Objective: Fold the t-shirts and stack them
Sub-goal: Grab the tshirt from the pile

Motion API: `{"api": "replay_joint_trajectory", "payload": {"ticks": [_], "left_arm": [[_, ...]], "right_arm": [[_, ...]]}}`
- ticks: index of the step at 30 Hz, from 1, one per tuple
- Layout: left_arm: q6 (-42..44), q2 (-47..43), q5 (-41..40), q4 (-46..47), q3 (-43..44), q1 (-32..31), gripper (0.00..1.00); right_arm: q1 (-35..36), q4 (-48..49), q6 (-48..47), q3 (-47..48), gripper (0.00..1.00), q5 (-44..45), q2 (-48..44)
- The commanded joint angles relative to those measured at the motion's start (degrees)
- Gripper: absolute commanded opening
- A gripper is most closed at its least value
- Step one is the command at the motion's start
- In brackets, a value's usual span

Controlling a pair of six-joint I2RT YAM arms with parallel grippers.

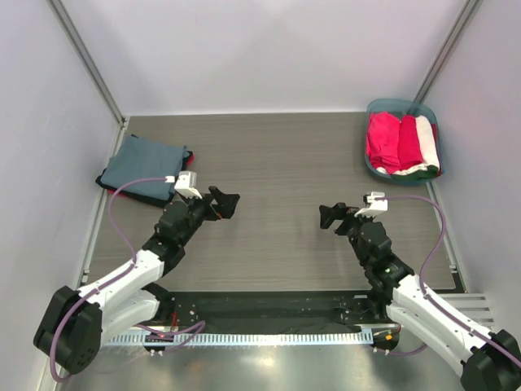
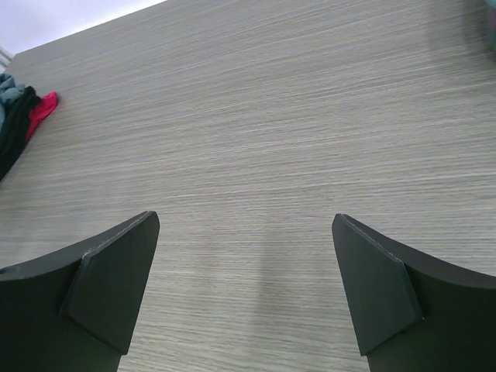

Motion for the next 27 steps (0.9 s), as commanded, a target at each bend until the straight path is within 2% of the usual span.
{"api": "replay_joint_trajectory", "payload": {"ticks": [1,7,11,15,19,22,23,25,27], "left_arm": [[0.58,-0.71,-2.4,1.15,0.49,0.08,0.99],[-0.03,-1.5,-2.84,0.1,0.67,0.08,1.0],[-0.56,-1.32,-2.4,-0.6,1.1,0.08,1.0],[-0.91,-0.8,-2.4,-0.96,1.37,0.08,0.99],[-1.09,-0.01,-1.52,-0.61,1.72,0.08,1.0],[-1.18,0.78,-0.82,-0.52,1.98,0.08,1.0],[-1.18,0.79,-0.29,-0.61,2.25,0.08,1.0],[-1.27,1.05,0.24,-0.61,2.34,0.07,1.0],[-1.44,1.31,0.68,-0.43,2.34,0.08,1.0]], "right_arm": [[-0.13,1.09,0.77,1.63,1.0,4.03,1.04],[-0.22,-3.12,0.69,10.4,1.0,6.93,9.99],[-2.84,-5.57,1.13,17.16,1.0,6.5,13.87],[-10.92,-10.58,2.18,26.65,1.0,1.06,20.45],[-26.18,-20.41,5.95,39.57,1.0,-7.99,31.42],[-30.8,-22.72,7.8,46.87,0.84,-8.63,35.48],[-33.94,-24.29,8.42,50.28,0.84,-7.84,38.54],[-35.63,-25.53,8.6,53.29,0.77,-4.42,41.54],[-37.91,-26.5,9.12,56.9,0.74,-3.09,46.55]]}}
